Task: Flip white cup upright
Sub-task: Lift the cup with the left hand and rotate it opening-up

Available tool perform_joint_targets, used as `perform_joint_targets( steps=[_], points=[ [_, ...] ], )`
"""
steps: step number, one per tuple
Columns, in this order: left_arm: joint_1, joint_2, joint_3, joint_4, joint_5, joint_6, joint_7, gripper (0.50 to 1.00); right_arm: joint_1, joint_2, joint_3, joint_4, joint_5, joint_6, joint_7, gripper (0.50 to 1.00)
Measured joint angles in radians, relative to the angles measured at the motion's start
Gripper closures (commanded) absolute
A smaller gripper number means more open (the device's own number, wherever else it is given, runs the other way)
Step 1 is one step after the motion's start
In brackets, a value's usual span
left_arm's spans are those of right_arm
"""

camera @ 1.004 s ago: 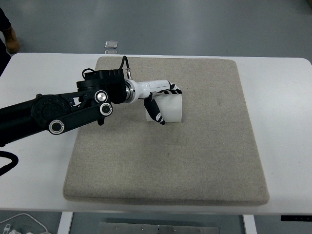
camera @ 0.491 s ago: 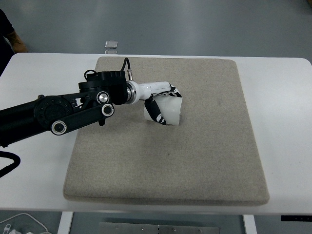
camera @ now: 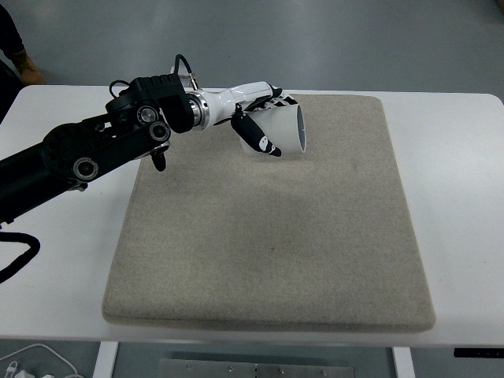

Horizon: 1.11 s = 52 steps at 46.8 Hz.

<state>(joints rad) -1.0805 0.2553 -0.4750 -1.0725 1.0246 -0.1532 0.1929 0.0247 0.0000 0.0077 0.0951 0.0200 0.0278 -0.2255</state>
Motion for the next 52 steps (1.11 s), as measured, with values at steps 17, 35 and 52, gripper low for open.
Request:
perform_joint_targets(
  steps=[17, 35, 52],
  points=[
    [0.004, -0.005, -0.047, 0.153, -0.319, -0.047, -0.241, 1.000, 0.000, 0.000, 0.000, 0.000, 0.000, 0.001, 0.000, 0.572],
    [0.148, -0.029, -0.139, 0.226, -0.455, -0.096, -0.483, 1.000, 0.000, 0.000, 0.000, 0.000, 0.000, 0.000, 0.000, 0.570],
    [0.227, -0.083, -0.290, 0.324, -0.531, -0.218, -0.581, 1.000, 0.000, 0.000, 0.000, 0.000, 0.000, 0.000, 0.000, 0.570]
  ],
)
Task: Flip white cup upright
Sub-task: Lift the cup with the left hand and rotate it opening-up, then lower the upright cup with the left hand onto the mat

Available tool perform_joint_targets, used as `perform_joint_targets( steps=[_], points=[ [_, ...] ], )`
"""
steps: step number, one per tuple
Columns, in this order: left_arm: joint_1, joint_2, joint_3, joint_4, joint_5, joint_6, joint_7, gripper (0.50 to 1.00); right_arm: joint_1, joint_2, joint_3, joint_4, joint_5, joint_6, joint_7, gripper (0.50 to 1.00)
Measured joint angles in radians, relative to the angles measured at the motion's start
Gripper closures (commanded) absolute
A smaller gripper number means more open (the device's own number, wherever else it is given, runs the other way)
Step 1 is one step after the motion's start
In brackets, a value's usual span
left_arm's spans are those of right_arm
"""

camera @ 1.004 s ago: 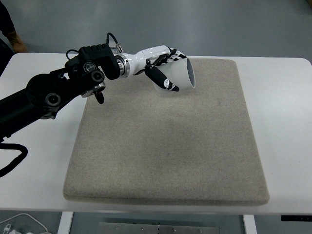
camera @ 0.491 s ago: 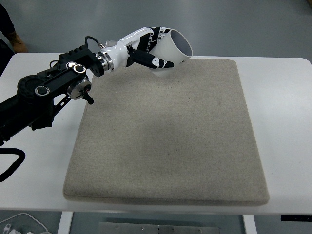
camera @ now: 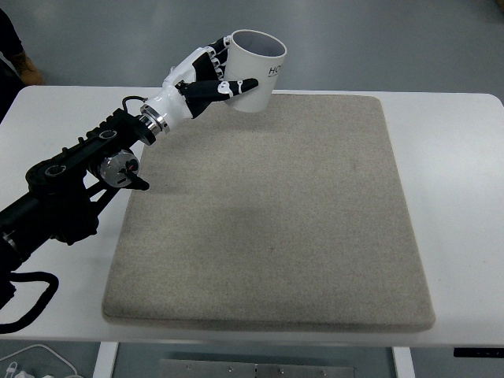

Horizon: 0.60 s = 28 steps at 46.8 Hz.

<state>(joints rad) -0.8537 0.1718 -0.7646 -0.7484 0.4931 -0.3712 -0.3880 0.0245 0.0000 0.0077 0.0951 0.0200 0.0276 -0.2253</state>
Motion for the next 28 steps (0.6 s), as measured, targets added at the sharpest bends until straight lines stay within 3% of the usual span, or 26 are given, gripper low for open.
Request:
perform_joint_targets(
  steps=[28],
  points=[
    [0.029, -0.035, -0.004, 0.073, -0.044, -0.019, -0.214, 1.000, 0.000, 0.000, 0.000, 0.000, 0.000, 0.000, 0.000, 0.570]
  ],
)
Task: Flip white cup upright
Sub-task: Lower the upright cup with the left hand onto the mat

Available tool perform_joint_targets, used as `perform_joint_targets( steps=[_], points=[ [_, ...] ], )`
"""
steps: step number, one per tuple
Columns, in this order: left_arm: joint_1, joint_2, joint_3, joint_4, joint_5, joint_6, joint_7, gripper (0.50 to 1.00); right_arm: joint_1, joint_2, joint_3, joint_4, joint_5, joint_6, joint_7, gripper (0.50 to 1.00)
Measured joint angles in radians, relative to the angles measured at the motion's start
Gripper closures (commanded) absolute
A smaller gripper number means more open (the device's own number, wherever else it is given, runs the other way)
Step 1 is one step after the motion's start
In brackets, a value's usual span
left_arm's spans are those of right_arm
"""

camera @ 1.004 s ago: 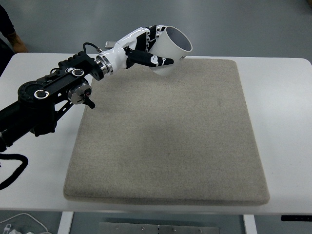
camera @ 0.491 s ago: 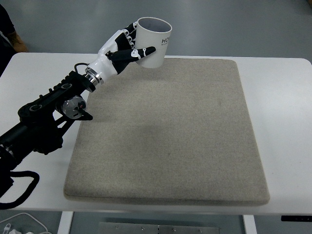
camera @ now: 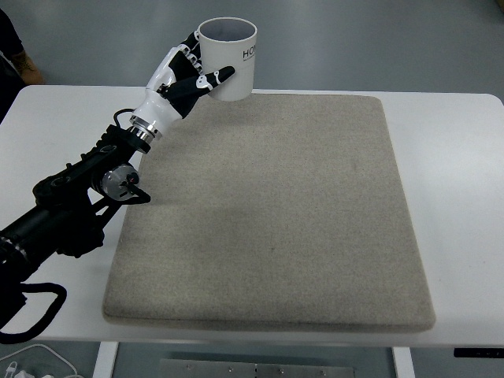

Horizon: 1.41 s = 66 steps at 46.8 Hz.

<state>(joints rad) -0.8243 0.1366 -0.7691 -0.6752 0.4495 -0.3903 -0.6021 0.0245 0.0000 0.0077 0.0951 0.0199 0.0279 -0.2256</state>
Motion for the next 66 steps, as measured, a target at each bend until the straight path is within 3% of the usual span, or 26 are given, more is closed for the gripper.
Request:
perform_joint_targets(
  steps=[20, 60, 66],
  points=[
    [0.007, 0.011, 0.020, 0.054, 0.072, 0.006, -0.009, 1.000, 0.000, 0.000, 0.000, 0.000, 0.000, 0.000, 0.000, 0.572],
    [0.073, 0.005, 0.029, 0.049, 0.279, 0.071, -0.009, 1.000, 0.000, 0.000, 0.000, 0.000, 0.000, 0.000, 0.000, 0.570],
    [0.072, 0.003, 0.050, 0.049, 0.292, 0.096, -0.009, 0.962, 0.000, 0.000, 0.000, 0.000, 0.000, 0.000, 0.000, 0.570]
  ],
)
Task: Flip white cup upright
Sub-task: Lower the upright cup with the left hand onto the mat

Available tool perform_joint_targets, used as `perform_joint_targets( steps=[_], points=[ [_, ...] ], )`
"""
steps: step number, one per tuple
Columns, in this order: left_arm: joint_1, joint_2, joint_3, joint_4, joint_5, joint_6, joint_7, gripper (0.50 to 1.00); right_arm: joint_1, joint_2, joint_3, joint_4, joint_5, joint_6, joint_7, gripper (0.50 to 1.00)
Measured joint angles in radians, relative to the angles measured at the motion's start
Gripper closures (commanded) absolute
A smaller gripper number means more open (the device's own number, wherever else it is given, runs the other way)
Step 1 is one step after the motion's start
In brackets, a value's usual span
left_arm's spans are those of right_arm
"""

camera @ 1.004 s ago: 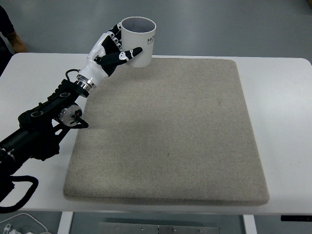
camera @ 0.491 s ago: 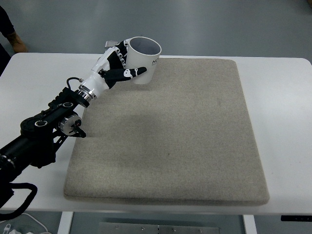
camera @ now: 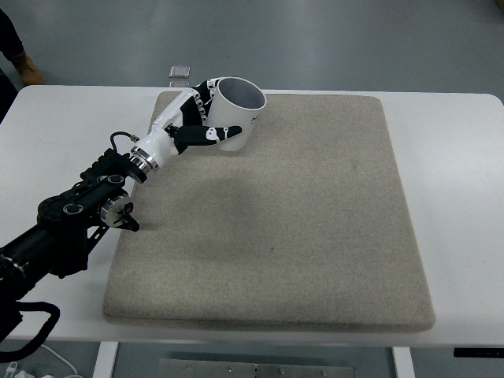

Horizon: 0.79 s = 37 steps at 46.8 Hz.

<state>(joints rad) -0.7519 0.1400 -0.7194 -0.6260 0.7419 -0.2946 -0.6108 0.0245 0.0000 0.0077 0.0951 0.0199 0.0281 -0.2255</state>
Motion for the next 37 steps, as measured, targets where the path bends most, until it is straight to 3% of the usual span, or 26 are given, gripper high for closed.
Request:
perform_joint_targets(
  steps=[6, 14, 19, 22, 25, 28, 37],
  points=[
    [-0.001, -0.001, 0.022, 0.000, 0.001, 0.026, 0.000, 0.905, 0.000, 0.000, 0.000, 0.000, 0.000, 0.000, 0.000, 0.572],
    [-0.001, -0.001, 0.033, 0.003, 0.002, 0.032, 0.000, 0.774, 0.000, 0.000, 0.000, 0.000, 0.000, 0.000, 0.000, 0.570],
    [-0.001, 0.001, 0.035, 0.004, 0.002, 0.034, 0.000, 0.718, 0.000, 0.000, 0.000, 0.000, 0.000, 0.000, 0.000, 0.570],
    [-0.001, 0.001, 0.035, 0.004, -0.001, 0.036, 0.000, 0.626, 0.000, 0.000, 0.000, 0.000, 0.000, 0.000, 0.000, 0.572],
    [-0.001, 0.001, 0.035, 0.004, -0.001, 0.037, 0.000, 0.602, 0.000, 0.000, 0.000, 0.000, 0.000, 0.000, 0.000, 0.570],
    [-0.001, 0.001, 0.035, 0.003, -0.002, 0.037, 0.000, 0.542, 0.000, 0.000, 0.000, 0.000, 0.000, 0.000, 0.000, 0.570],
    [-0.001, 0.001, 0.035, -0.004, -0.012, 0.037, 0.000, 0.512, 0.000, 0.000, 0.000, 0.000, 0.000, 0.000, 0.000, 0.570]
  ],
)
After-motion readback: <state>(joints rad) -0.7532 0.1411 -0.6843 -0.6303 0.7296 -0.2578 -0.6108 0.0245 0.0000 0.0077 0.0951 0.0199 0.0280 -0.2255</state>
